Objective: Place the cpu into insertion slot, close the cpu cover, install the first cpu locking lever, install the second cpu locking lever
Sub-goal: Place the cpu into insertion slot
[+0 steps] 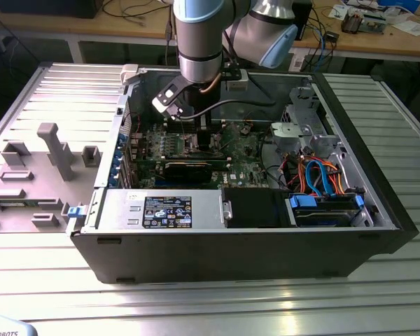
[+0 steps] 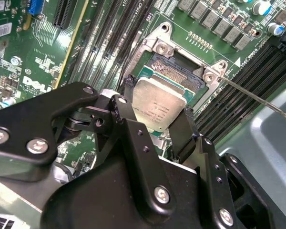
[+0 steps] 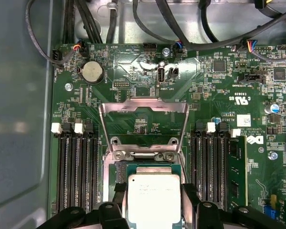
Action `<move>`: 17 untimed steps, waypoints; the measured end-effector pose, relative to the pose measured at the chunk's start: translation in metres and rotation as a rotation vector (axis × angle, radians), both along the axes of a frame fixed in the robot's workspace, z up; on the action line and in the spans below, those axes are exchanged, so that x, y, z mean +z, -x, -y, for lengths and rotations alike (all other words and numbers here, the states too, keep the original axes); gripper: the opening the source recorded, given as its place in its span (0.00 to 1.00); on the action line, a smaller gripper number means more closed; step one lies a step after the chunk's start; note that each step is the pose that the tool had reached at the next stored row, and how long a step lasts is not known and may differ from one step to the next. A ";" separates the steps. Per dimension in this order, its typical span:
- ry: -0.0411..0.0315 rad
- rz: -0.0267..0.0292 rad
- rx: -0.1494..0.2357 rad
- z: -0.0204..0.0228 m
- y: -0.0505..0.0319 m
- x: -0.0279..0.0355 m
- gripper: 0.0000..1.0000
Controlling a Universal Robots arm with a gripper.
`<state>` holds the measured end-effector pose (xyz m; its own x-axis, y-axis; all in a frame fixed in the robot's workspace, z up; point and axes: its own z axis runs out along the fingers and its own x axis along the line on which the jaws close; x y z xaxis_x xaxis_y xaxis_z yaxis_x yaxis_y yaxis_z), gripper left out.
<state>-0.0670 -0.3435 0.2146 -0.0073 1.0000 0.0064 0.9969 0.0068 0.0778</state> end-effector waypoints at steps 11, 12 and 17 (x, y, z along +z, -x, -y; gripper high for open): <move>-0.0080 0.0000 0.008 -0.0023 0.0016 -0.0056 0.54; -0.0081 0.0000 0.011 -0.0023 0.0017 -0.0066 0.54; -0.0092 0.0000 0.017 -0.0023 0.0024 -0.0100 0.54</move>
<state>-0.0693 -0.3412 0.2045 -0.0245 0.9996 0.0157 0.9967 0.0233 0.0779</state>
